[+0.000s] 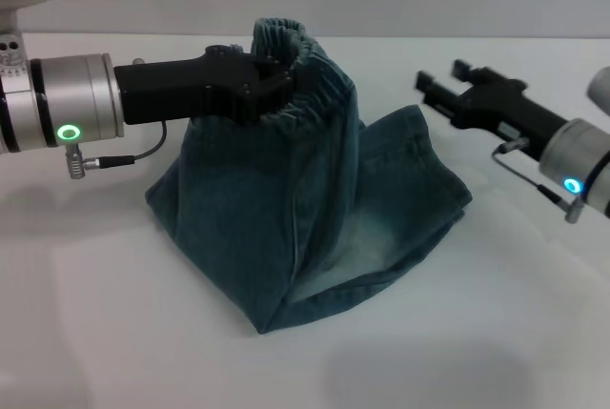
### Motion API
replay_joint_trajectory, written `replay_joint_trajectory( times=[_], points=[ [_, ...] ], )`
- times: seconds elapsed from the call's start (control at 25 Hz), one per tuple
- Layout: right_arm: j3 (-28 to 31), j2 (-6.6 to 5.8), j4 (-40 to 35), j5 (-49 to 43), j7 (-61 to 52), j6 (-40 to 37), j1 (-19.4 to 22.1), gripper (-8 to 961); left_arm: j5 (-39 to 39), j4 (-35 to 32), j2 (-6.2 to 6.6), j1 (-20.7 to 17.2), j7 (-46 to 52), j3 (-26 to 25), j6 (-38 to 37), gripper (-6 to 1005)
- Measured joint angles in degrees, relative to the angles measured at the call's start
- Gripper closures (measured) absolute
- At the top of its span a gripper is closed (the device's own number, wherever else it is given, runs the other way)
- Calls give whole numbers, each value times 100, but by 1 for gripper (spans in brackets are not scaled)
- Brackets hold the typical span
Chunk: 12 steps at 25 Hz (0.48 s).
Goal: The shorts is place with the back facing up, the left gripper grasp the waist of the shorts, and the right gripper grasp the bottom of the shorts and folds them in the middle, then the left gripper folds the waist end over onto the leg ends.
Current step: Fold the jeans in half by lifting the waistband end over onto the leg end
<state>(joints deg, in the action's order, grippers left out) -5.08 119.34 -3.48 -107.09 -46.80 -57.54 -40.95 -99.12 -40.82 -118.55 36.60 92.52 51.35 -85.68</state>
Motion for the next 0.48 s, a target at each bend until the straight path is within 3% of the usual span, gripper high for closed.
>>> replay_joint_trajectory(
  times=[0.2, 0.48],
  points=[
    [633, -2, 14, 3, 458, -40, 140, 324, 57, 0, -3, 16, 18, 79, 4, 914],
    [719, -6, 28, 5, 547, -52, 210, 324, 158, 12, -10, 34, 33, 312, 111, 913]
  ],
)
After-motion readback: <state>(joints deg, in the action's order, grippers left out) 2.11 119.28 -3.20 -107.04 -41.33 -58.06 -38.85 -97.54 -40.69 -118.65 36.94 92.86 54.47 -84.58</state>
